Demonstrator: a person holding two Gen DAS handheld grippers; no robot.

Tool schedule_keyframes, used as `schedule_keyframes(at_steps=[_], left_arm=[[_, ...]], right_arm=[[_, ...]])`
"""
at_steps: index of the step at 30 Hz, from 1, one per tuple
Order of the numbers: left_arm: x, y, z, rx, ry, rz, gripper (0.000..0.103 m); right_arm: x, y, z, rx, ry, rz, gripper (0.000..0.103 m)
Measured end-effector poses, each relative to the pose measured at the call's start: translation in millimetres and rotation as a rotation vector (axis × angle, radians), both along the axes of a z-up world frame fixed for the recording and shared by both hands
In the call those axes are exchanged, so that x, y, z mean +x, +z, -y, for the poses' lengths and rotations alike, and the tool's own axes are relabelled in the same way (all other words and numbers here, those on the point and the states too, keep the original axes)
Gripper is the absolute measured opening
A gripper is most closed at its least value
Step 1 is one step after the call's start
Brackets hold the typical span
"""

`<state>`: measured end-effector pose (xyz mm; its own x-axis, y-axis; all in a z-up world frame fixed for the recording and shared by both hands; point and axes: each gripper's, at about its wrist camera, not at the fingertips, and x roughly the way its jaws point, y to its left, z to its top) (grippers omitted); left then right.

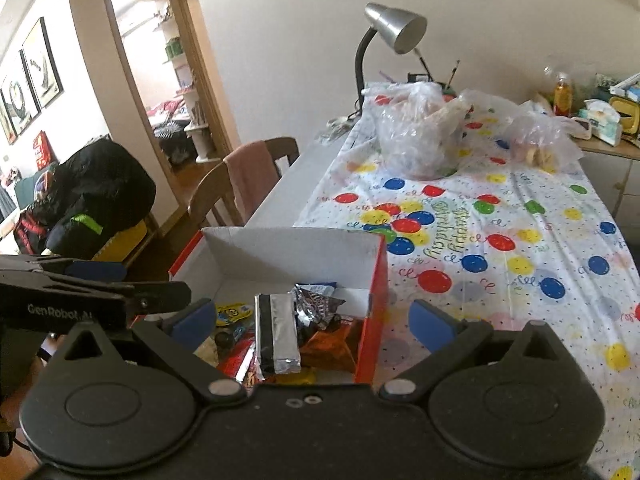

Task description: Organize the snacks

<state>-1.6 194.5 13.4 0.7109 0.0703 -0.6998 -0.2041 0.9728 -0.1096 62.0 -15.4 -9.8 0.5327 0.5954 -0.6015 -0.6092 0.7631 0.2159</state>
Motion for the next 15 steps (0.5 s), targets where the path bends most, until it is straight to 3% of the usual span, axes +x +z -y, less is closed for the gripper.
schedule_keyframes(at_steps=[15], left_arm=[[-31.4,-8.6,10.1,0.022,0.079,0.008,0.102]], right_arm=[[-25.9,-9.6,11.9,0.013,-0.042,0.017,0.103]])
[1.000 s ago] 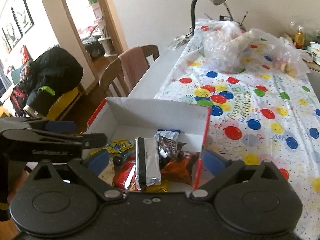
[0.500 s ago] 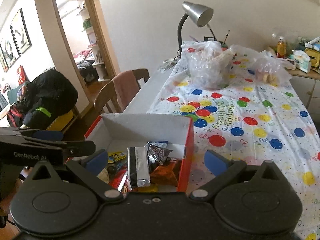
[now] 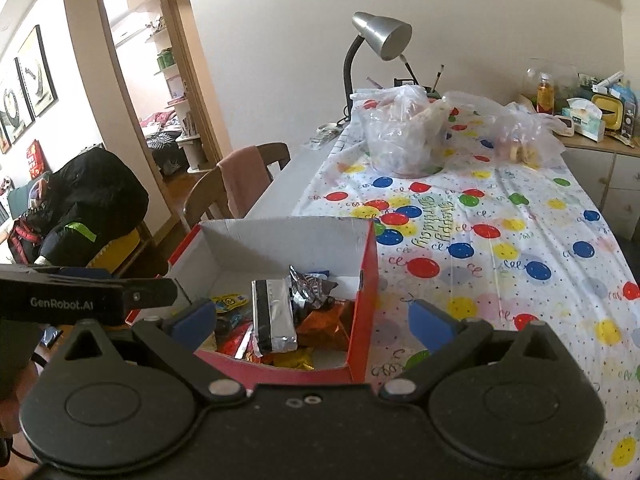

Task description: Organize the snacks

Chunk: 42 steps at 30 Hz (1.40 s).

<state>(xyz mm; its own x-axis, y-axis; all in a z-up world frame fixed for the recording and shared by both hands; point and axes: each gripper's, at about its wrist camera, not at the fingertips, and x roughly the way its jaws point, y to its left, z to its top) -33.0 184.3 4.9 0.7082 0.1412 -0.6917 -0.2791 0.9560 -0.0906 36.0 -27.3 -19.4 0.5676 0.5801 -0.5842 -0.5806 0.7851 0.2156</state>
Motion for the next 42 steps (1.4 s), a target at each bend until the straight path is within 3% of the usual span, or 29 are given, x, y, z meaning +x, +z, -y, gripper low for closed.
schedule_keyframes(at_steps=[15,42], left_arm=[[-16.2,-2.7,1.2,0.003,0.066,0.009,0.102],[-24.7,1.9,3.9,0.03,0.072,0.026,0.102]], right_arm=[[-2.1,0.7,-0.7,0.011,0.001,0.02,0.103],[-1.8,1.0,-3.5,0.007,0.0,0.018,0.103]])
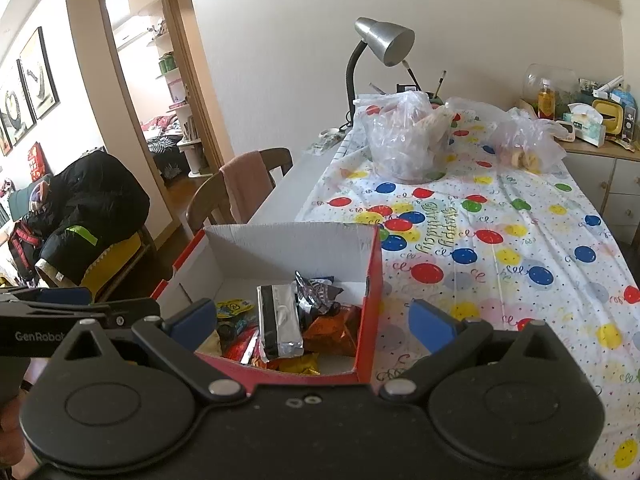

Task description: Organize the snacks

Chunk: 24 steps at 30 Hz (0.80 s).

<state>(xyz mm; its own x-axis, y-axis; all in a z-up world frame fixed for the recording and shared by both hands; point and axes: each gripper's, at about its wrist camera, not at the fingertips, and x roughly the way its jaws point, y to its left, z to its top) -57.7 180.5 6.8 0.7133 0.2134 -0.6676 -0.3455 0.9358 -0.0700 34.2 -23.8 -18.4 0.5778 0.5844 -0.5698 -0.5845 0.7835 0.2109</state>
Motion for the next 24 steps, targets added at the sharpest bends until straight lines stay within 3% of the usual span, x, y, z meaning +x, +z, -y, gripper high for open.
schedule_keyframes(at_steps=[24], left_arm=[[-1.6,-3.0,5.3,-0.008,-0.001,-0.007,0.102]], right_arm=[[1.7,-3.9,-0.3,-0.018,-0.011,-0.026,0.103]])
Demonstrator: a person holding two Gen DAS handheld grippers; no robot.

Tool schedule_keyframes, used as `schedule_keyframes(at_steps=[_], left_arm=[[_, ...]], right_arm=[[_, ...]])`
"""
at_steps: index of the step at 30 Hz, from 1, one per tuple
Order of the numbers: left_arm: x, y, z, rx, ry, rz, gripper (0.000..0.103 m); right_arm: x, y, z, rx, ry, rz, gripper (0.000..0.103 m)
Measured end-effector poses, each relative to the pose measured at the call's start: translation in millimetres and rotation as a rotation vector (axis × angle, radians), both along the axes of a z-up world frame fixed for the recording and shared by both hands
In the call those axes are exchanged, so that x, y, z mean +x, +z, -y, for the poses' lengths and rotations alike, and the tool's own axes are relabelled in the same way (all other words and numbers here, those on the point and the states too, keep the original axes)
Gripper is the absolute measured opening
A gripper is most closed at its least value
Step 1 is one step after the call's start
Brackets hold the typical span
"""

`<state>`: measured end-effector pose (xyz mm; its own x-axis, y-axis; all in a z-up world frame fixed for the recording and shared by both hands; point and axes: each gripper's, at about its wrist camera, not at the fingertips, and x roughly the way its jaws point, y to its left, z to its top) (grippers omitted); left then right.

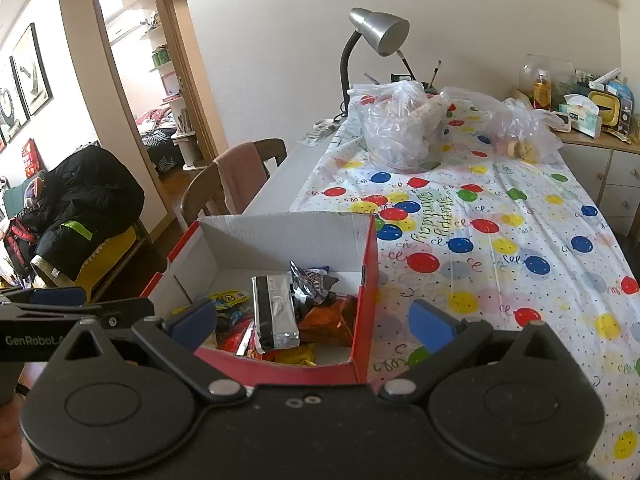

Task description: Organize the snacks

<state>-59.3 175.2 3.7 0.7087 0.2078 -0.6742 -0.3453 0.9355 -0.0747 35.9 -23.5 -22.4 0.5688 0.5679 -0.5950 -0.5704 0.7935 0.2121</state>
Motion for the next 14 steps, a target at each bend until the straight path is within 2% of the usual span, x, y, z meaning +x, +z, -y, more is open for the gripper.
schedule_keyframes(at_steps=[14], left_arm=[[-0.1,-1.8,5.6,-0.007,-0.003,-0.011,0.102]], right_arm=[[-0.1,-1.3,5.1,0.0,-0.012,-0.011,0.103]])
